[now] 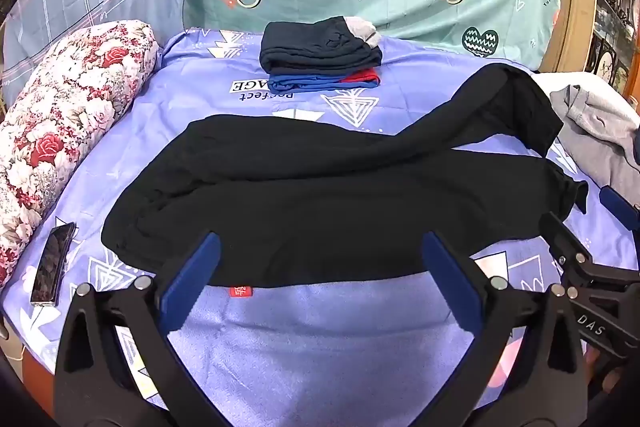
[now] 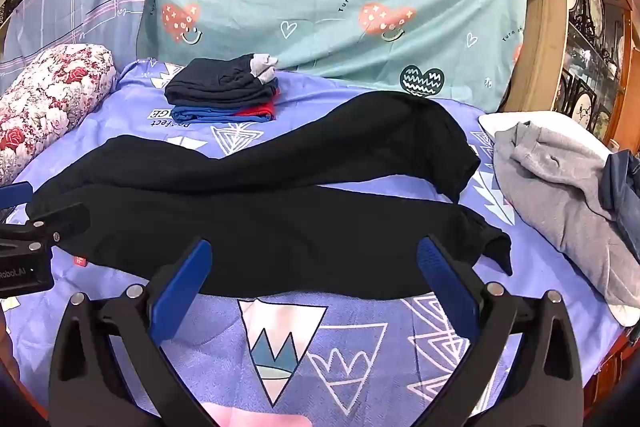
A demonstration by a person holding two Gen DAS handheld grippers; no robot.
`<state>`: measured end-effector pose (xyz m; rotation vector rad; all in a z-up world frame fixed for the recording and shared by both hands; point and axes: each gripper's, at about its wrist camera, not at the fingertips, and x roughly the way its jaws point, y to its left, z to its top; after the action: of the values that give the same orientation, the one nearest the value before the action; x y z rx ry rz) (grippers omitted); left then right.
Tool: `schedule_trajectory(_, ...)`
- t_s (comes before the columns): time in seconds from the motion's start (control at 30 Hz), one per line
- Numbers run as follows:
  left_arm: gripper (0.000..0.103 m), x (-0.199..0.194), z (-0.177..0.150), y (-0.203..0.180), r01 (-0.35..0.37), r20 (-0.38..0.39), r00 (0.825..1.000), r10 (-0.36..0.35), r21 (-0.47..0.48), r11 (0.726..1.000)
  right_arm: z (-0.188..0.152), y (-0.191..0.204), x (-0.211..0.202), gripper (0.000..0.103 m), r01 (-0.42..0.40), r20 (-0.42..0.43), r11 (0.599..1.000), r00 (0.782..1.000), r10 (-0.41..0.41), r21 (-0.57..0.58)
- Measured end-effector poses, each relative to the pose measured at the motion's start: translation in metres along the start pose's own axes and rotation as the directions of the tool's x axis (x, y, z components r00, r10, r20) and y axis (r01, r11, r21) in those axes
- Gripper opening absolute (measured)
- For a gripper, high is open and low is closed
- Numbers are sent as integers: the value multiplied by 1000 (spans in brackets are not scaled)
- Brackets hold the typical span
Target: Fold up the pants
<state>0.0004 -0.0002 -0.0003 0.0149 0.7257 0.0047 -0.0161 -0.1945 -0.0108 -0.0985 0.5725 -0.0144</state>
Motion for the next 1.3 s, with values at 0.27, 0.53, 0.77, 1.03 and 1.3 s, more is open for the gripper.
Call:
schedule_trajectory(0.27, 101, 8, 10, 2, -4, -13, 1000, 4, -12, 1000, 1, 2, 11, 102, -6, -3, 1000, 1000, 6, -5)
schedule_trajectory(0.53, 101, 11, 3, 5, -3, -1, 1000, 3, -16, 1000, 0, 2, 12, 102, -11, -8, 1000, 1000, 11, -1)
schedule_trajectory(0.77, 101, 10, 2, 4, -7, -1, 1000, 7, -16, 1000, -1, 1, 12, 102, -15, -6, 1000, 1000, 15, 9)
schedule_trajectory(1.03, 101, 6, -1, 4, -6, 8, 1000, 6, -14, 1000, -2, 2, 11, 102, -18, -5, 1000, 1000, 18, 12)
schedule_trajectory(1.3, 101, 5, -1, 4, -8, 8, 1000, 8, -16, 1000, -4, 2, 10, 102, -18, -5, 1000, 1000, 18, 19)
